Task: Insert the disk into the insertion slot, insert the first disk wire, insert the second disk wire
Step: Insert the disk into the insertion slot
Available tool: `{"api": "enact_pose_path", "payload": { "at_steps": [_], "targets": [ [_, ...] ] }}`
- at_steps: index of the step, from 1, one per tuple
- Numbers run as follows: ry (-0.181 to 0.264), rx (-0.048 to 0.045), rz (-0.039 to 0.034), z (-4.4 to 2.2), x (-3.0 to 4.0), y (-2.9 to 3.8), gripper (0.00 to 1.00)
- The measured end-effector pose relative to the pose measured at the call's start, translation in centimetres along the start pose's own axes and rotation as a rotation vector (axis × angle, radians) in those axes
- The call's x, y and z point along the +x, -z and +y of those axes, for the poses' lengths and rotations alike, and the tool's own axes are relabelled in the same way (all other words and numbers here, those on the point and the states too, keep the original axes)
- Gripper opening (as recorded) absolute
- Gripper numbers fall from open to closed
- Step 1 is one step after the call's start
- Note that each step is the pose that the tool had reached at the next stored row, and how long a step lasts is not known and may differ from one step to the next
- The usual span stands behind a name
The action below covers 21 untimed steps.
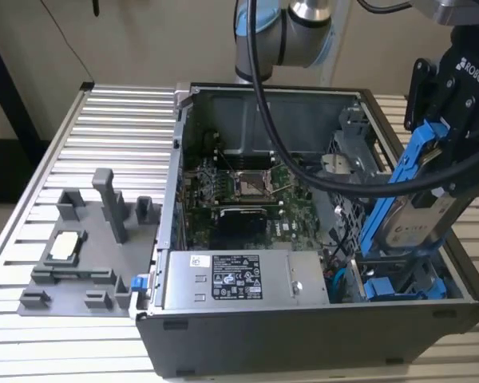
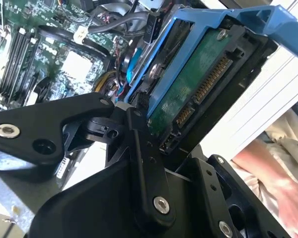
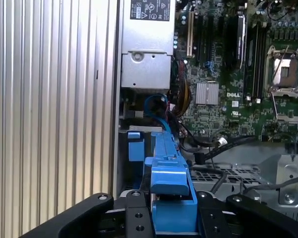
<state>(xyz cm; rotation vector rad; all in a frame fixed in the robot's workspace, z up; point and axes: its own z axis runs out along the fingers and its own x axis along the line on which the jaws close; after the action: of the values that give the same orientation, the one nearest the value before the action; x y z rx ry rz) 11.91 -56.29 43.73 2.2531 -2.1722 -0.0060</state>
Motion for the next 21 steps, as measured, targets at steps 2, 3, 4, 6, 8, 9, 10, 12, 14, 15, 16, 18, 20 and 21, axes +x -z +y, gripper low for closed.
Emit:
{"api": "enact_pose_path", "payload": {
  "at_steps": [2, 3, 4, 6, 8, 9, 10, 12, 14, 15, 16, 18, 20, 21],
  "targets": [
    [0.000, 0.0014, 0.0001, 0.00, 0.00, -0.20, 0.33],
    [0.000, 0.0020, 0.0000, 0.00, 0.00, -0.29, 0.33],
    [0.000, 0.0027, 0.0001, 0.00, 0.00, -0.39, 0.33],
    [0.000, 0.0042, 0.0002, -0.01, 0.00, -0.59, 0.33],
    [0.000, 0.0056, 0.0003, -0.01, -0.01, -0.78, 0.33],
    [0.000, 0.0063, 0.0002, -0.01, -0.01, -0.88, 0.33],
    [0.000, 0.0070, 0.0003, -0.01, 0.00, -0.98, 0.33],
    [0.000, 0.0081, 0.0004, -0.01, -0.01, -1.15, 0.33],
    [0.000, 0.0090, 0.0004, -0.01, -0.01, -1.27, 0.33],
    [0.000, 0.0093, 0.0003, -0.02, -0.01, -1.34, 0.33],
    [0.000, 0.0098, 0.0004, -0.02, -0.01, -1.41, 0.33],
    [0.000, 0.0103, 0.0004, -0.02, -0.01, -1.53, 0.33],
    [0.000, 0.0103, 0.0005, -0.02, -0.01, -1.54, 0.33],
    [0.000, 0.0103, 0.0005, -0.02, -0.01, -1.55, 0.33]
  ]
}}
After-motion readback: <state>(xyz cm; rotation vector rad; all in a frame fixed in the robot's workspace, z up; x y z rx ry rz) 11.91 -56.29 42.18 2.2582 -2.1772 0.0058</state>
